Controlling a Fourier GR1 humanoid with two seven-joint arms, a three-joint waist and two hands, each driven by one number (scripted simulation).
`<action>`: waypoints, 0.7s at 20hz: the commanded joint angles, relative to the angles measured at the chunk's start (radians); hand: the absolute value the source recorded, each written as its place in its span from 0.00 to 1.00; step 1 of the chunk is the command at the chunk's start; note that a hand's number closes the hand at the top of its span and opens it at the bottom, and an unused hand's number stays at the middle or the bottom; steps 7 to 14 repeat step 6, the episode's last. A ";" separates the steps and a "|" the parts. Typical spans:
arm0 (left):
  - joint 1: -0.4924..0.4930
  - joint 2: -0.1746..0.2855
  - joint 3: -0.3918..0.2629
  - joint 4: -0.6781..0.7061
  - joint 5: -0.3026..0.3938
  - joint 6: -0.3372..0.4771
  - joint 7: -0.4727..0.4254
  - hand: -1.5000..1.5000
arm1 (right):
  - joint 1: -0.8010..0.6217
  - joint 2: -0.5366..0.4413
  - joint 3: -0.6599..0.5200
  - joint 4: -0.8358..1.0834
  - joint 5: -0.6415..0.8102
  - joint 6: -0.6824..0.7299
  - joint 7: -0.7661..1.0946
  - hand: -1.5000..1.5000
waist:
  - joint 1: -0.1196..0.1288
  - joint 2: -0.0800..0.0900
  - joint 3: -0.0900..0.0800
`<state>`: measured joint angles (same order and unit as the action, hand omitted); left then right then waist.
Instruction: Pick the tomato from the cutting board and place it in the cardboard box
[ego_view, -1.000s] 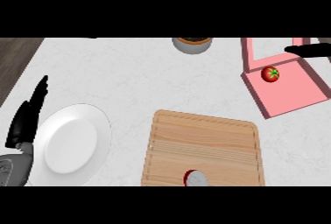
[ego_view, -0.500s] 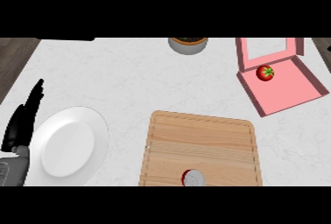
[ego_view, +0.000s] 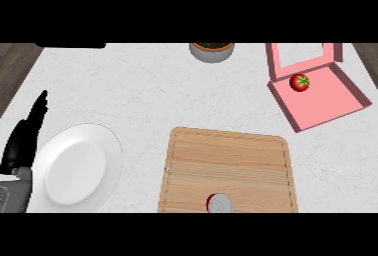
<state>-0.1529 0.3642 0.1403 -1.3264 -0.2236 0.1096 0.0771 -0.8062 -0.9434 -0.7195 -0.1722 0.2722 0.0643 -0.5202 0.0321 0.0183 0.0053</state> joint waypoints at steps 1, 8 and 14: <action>-0.002 -0.014 -0.001 0.011 -0.005 0.008 -0.006 0.50 | 0.117 -0.067 -0.027 0.013 -0.027 0.097 -0.081 0.00 | -0.010 -0.001 0.001; 0.040 0.004 0.021 0.019 0.009 -0.010 -0.051 0.50 | 0.192 -0.162 -0.012 0.022 -0.013 0.212 -0.089 0.00 | -0.002 0.000 0.002; 0.040 0.004 0.021 0.019 0.009 -0.010 -0.051 0.50 | 0.192 -0.162 -0.012 0.022 -0.013 0.212 -0.089 0.00 | -0.002 0.000 0.002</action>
